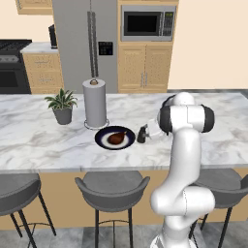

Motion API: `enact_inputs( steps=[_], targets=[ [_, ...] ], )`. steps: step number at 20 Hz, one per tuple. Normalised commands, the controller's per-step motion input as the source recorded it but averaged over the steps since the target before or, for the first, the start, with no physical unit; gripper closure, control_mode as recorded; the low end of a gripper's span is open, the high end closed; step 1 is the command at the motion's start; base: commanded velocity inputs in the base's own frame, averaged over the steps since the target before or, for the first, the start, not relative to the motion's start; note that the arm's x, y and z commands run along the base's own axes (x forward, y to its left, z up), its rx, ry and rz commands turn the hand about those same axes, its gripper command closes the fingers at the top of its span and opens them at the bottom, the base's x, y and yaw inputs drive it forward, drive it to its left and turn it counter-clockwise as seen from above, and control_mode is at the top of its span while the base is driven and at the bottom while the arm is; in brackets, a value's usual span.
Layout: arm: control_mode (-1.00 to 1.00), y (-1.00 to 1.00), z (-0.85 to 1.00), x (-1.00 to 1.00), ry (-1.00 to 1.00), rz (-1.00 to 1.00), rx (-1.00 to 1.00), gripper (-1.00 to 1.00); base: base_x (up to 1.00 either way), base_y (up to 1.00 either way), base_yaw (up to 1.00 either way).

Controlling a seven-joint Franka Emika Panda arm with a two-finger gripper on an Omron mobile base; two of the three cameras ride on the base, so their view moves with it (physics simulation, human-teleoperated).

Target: Retrieve the shaker from the cabinet and place it next the steak on a plate on the dining table.

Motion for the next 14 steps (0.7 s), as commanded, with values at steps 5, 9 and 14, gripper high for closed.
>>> enact_inputs(
  steps=[5,9,14],
  targets=[
    [-1.00,-0.22,0.00,0.00,0.00,0.00,0.03,-1.00,0.00,0.00,0.00],
    [-1.00,0.00,0.00,-0.01,0.00,-0.01,0.00,-1.00,0.00,0.00,0.00],
    [-1.00,-0.01,0.00,-0.15,-0.01,0.00,0.00,-1.00,0.00,0.00,0.00]
  ],
)
